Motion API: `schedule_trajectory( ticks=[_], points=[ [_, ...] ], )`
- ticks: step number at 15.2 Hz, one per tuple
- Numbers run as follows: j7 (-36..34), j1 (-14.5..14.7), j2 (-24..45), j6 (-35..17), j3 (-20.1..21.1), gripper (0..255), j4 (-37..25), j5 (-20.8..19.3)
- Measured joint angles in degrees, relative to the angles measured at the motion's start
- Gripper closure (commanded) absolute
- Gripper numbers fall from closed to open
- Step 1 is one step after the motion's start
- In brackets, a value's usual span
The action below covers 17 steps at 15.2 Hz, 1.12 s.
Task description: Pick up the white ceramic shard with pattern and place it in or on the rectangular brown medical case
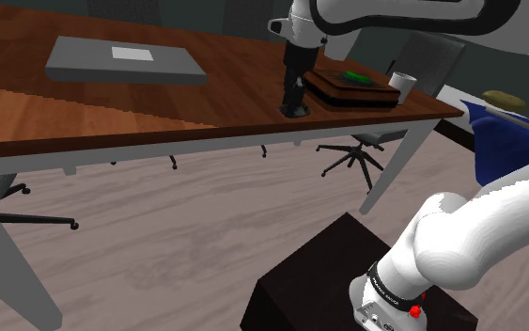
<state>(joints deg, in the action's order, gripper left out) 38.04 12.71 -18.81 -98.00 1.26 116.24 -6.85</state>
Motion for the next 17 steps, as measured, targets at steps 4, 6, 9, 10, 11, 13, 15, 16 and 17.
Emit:
schedule_trajectory(
  ticks=[4,6,9,10,11,13,15,16,17],
  points=[
    [0.0,0.0,0.0,0.3,0.0,255,-0.3,0.0],
    [0.2,-0.1,0.2,1.4,-0.1,255,-1.6,0.0],
    [0.4,0.0,0.7,3.8,0.0,255,-4.3,0.0],
    [0.5,-0.1,0.7,4.6,0.0,255,-5.0,0.0],
    [0.5,-0.1,0.7,4.6,0.0,0,-5.0,0.0],
    [0.0,0.1,-0.9,3.9,0.4,0,-3.4,-0.5],
    [-1.9,0.4,-5.3,2.2,1.7,0,0.9,-1.8],
    [-2.4,0.5,-6.4,1.6,2.0,0,2.1,-2.1],
    [-2.6,0.5,-7.0,0.9,2.1,0,3.3,-2.3]
  ],
)
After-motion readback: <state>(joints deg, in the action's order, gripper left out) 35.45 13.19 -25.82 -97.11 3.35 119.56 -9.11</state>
